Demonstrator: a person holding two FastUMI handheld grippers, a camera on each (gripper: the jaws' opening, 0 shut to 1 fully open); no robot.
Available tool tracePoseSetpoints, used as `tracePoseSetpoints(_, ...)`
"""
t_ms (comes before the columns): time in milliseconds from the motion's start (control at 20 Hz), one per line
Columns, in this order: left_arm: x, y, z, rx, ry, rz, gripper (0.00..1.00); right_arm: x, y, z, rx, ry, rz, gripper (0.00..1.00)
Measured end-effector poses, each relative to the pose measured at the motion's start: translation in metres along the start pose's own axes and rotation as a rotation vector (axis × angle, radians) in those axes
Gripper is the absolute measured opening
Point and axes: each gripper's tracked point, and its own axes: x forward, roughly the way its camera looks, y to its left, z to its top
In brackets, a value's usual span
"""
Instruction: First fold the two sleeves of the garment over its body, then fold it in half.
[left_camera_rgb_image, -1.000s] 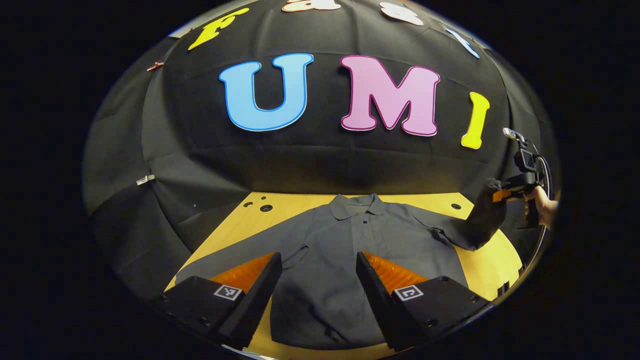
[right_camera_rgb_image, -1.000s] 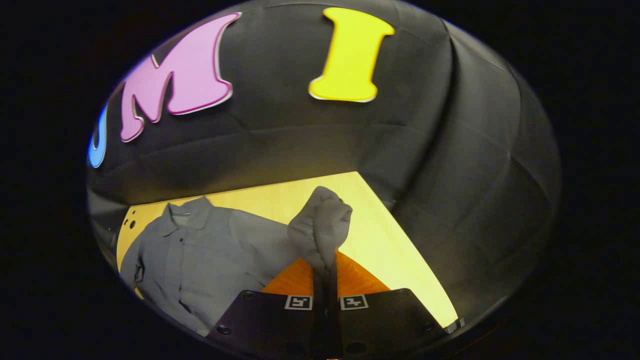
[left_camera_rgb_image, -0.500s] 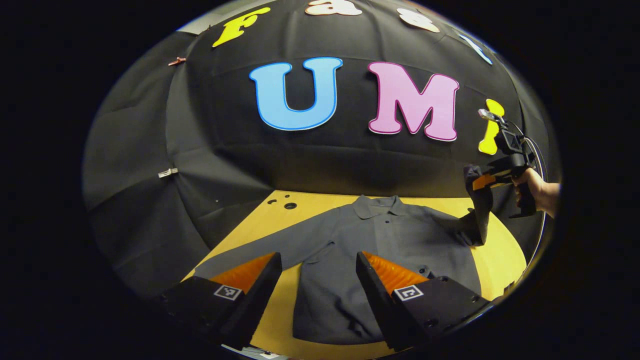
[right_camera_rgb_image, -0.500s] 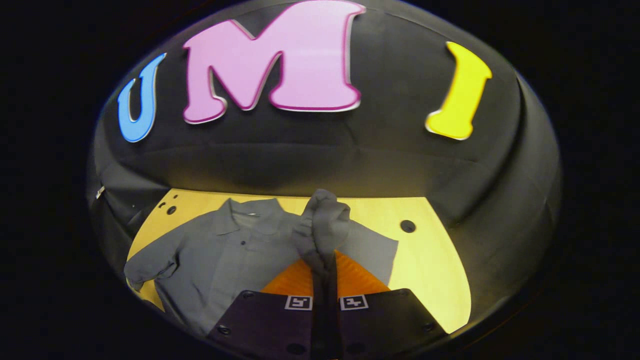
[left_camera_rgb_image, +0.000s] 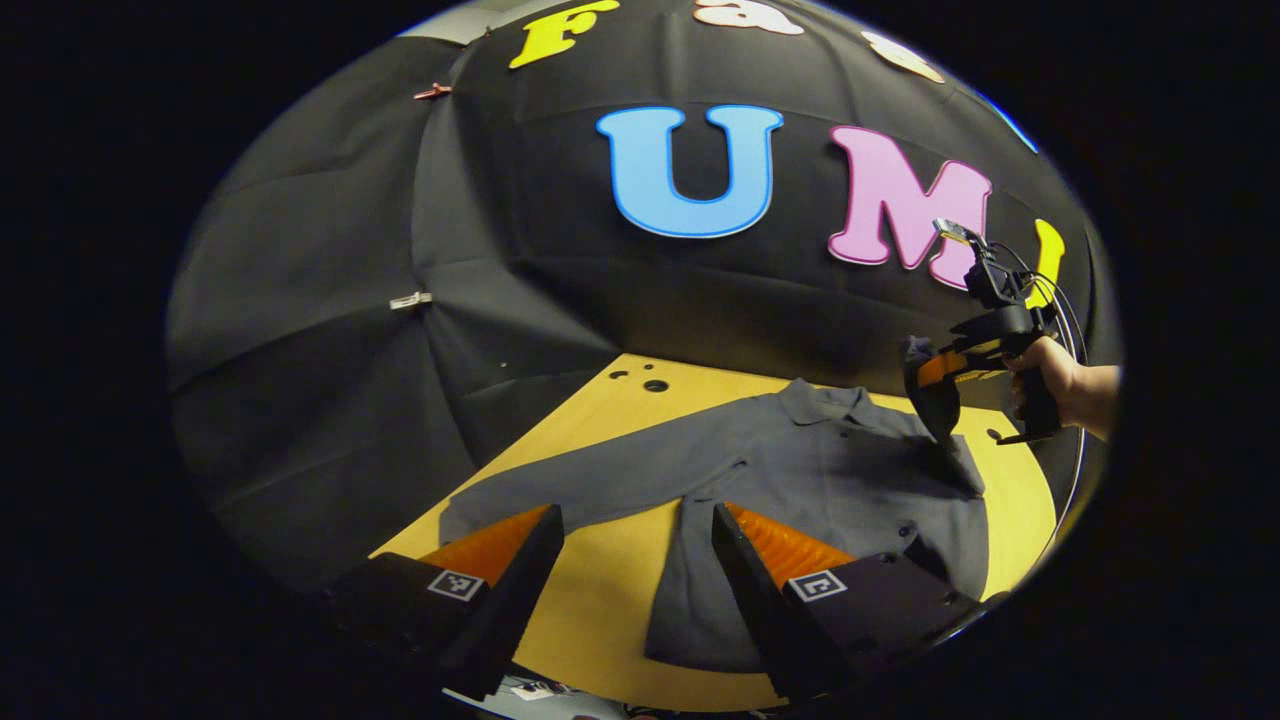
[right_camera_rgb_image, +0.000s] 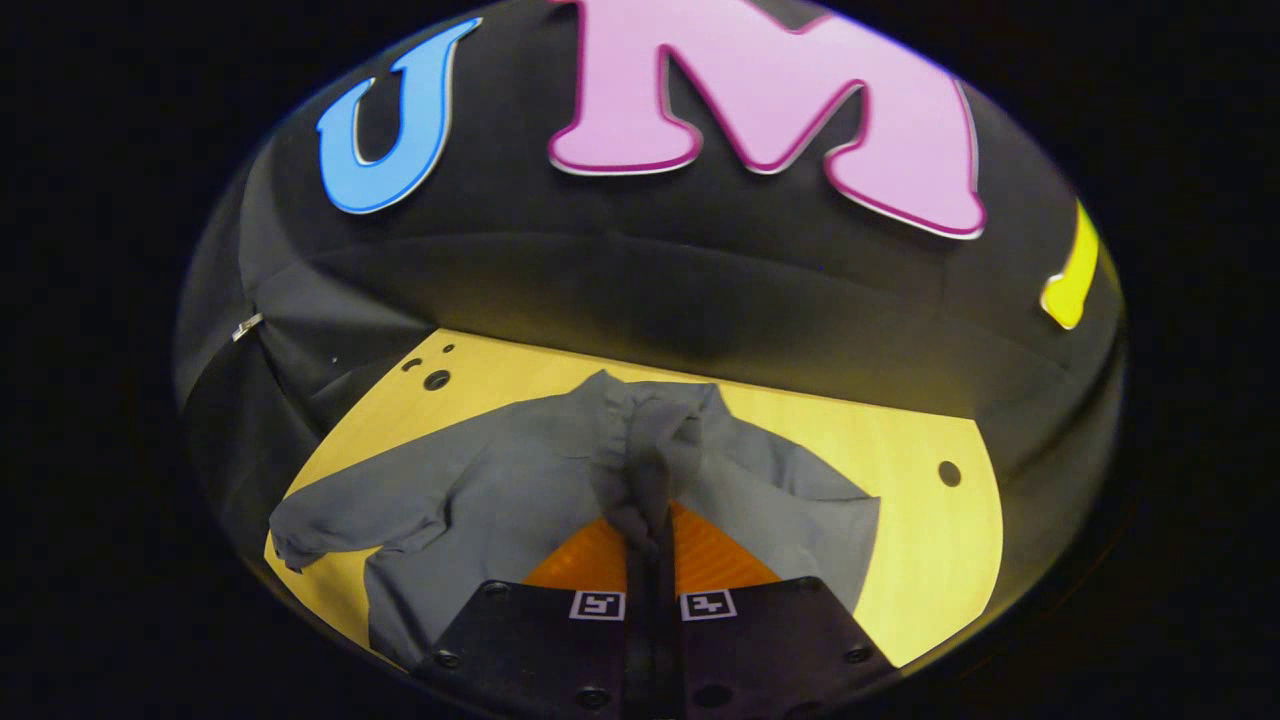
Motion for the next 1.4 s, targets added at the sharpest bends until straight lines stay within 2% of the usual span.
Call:
tracePoseSetpoints(400, 0.004, 0.061, -0.019, -0.073, 0.041, 0.14, 0.95, 0.046, 0.115, -0.019, -0.064, 0.082, 0.155, 0.06)
tracePoseSetpoints(600, 0.003, 0.082, -0.025, -0.089, 0.051, 0.188, 0.95, 0.07, 0.154, -0.035, -0.1, 0.122, 0.183, 0.06)
tracePoseSetpoints(750, 0.004, 0.09, -0.034, -0.11, 0.067, 0.213, 0.95, 0.085, 0.174, -0.052, -0.12, 0.162, 0.183, 0.06)
tracePoseSetpoints(900, 0.003, 0.097, -0.04, -0.134, 0.08, 0.231, 0.95, 0.094, 0.189, -0.066, -0.127, 0.2, 0.192, 0.13)
tracePoseSetpoints(1100, 0.004, 0.11, -0.044, -0.132, 0.079, 0.251, 0.95, 0.092, 0.195, -0.078, -0.125, 0.223, 0.201, 0.18)
tracePoseSetpoints(1150, 0.007, 0.114, -0.044, -0.14, 0.069, 0.248, 0.95, 0.092, 0.199, -0.082, -0.114, 0.223, 0.216, 0.21)
tracePoseSetpoints(1200, 0.01, 0.117, -0.042, -0.152, 0.064, 0.244, 0.95, 0.087, 0.202, -0.081, -0.103, 0.222, 0.234, 0.32)
tracePoseSetpoints(1350, 0.018, 0.135, -0.045, -0.173, 0.062, 0.257, 0.95, 0.071, 0.208, -0.084, -0.08, 0.224, 0.267, 0.87)
tracePoseSetpoints(1400, 0.022, 0.142, -0.046, -0.172, 0.063, 0.265, 0.95, 0.066, 0.207, -0.083, -0.077, 0.219, 0.268, 0.82)
